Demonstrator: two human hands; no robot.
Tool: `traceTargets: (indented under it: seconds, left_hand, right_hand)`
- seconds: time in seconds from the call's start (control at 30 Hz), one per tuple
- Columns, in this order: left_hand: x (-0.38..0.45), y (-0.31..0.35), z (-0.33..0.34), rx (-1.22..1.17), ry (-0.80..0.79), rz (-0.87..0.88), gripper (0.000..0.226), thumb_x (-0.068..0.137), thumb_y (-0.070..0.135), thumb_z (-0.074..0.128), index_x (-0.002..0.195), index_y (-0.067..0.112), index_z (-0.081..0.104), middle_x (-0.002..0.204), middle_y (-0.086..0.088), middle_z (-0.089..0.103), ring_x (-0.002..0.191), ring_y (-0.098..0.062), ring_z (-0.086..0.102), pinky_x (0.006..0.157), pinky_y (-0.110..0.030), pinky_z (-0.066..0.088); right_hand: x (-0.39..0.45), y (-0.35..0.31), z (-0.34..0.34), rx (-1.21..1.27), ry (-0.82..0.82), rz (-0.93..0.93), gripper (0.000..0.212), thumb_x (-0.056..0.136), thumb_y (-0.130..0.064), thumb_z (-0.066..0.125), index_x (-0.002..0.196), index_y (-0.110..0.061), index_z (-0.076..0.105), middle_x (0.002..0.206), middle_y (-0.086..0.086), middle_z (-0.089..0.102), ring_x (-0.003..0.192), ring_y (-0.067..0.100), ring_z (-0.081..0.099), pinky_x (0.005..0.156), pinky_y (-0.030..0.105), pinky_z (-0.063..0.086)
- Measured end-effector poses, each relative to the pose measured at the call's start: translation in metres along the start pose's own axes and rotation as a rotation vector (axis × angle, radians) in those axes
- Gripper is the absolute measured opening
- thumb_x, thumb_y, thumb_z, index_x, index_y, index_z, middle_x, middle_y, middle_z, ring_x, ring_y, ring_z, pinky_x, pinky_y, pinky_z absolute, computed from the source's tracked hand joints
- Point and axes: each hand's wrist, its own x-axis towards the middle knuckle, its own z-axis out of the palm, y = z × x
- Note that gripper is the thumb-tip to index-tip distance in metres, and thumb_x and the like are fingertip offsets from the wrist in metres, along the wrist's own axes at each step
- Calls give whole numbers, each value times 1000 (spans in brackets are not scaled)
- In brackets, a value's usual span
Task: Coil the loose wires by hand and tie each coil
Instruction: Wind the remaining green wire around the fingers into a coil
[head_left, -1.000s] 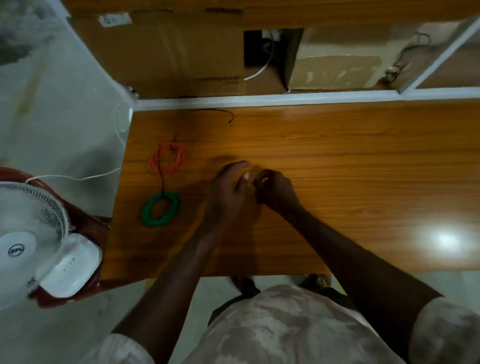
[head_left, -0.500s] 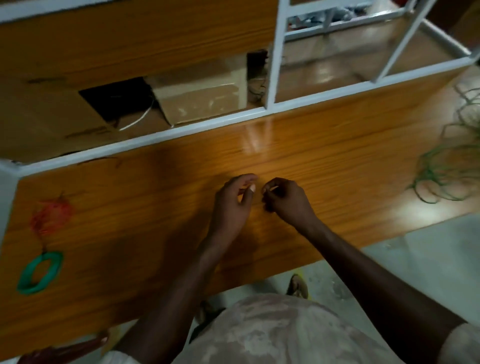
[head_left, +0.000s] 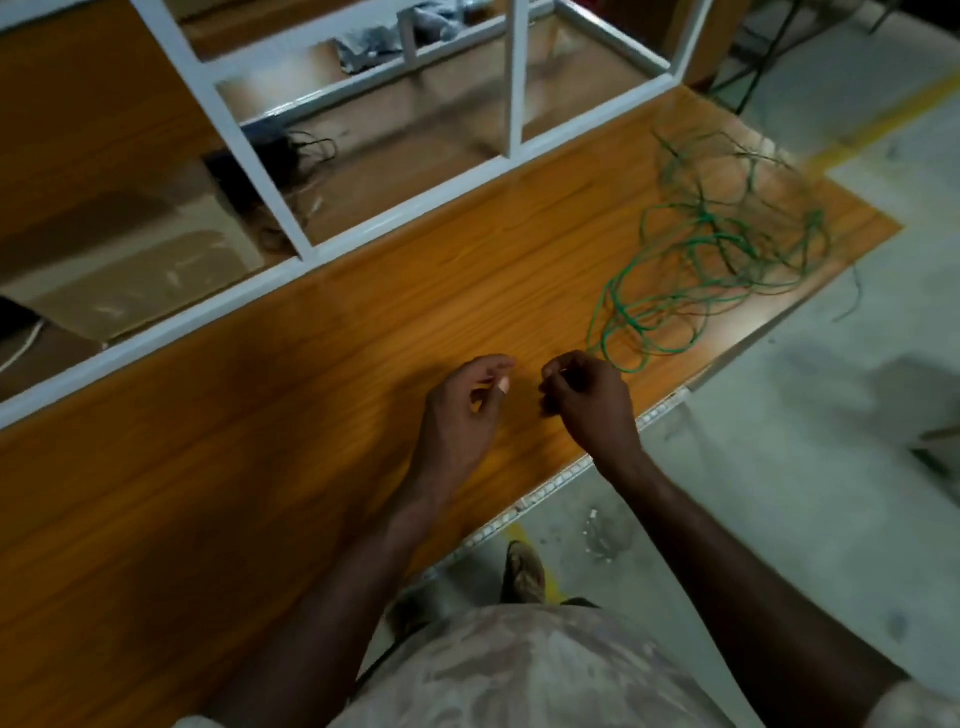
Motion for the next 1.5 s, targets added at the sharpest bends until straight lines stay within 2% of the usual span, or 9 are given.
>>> traceTargets:
  seconds: [0.2, 0.3, 0.5, 0.63, 0.7, 0.8, 1.0, 1.27, 1.5]
  left_hand:
    - [15, 5, 24, 14, -54, 42, 22, 107, 19, 63, 125, 24, 74, 113, 17, 74, 107, 6, 65, 77, -7, 47]
    - [20, 8, 35, 14, -63, 38, 21, 106, 18, 64, 123, 26, 74, 113, 18, 74, 107, 5, 66, 77, -9, 48]
    - [24, 17, 54, 16, -89, 48, 23, 106, 17, 63, 126, 24, 74, 113, 18, 74, 108, 6, 65, 77, -6, 47]
    - [25, 22, 66, 20, -106, 53, 23, 107, 18, 63, 126, 26, 74, 113, 25, 72, 109, 9, 64, 77, -6, 47]
    - [26, 25, 72, 24, -104, 63, 22, 106, 17, 64, 123, 26, 75, 111, 24, 73, 108, 7, 66, 77, -5, 46]
    - [30, 30, 80, 11, -109, 66, 23, 106, 16, 64, 123, 25, 76, 113, 19, 75, 109, 4, 67, 79, -8, 48]
    - [39, 29, 87, -12, -103, 55, 23, 104, 13, 65, 120, 26, 76, 113, 17, 76, 109, 0, 69, 85, -24, 56]
    - [40, 25, 81, -20, -140, 61, 23, 103, 13, 66, 114, 31, 76, 108, 21, 76, 105, 2, 69, 82, -21, 55]
    - [49, 41, 92, -78, -227, 108, 25, 103, 14, 66, 111, 37, 74, 107, 19, 76, 105, 3, 69, 81, -13, 50]
  right_hand:
    - [17, 28, -33, 53, 163, 56, 11, 99, -15, 65, 90, -20, 70, 75, 0, 75, 66, 17, 77, 72, 45, 65]
    - [26, 36, -44, 71, 215, 90, 8, 97, -11, 68, 97, -18, 70, 81, -1, 76, 69, 14, 77, 71, 35, 61]
    - [51, 55, -65, 6, 353, 158, 24, 91, -15, 69, 113, -23, 67, 103, -4, 72, 84, 5, 68, 74, 32, 58]
    - [69, 73, -72, -67, 324, 177, 59, 85, -25, 68, 143, -25, 55, 134, 7, 61, 104, 25, 71, 93, 51, 61]
    - [74, 77, -67, -128, 241, 191, 62, 88, -19, 73, 147, -11, 55, 140, 17, 62, 121, 34, 66, 103, 51, 55]
    - [73, 67, -55, -214, 141, 128, 36, 87, -8, 74, 121, 3, 68, 115, 24, 74, 109, 42, 70, 92, 52, 56]
    - [55, 55, -39, -222, -62, 80, 40, 97, -10, 70, 134, 3, 65, 126, 24, 72, 117, 38, 67, 94, 41, 48]
    - [49, 68, -52, -217, 51, 113, 52, 93, -12, 67, 145, -14, 64, 132, 9, 75, 111, 26, 74, 94, 37, 59]
    - [35, 72, -68, -136, 182, 176, 43, 93, -12, 64, 134, -21, 71, 117, 2, 78, 98, 14, 75, 56, 12, 48]
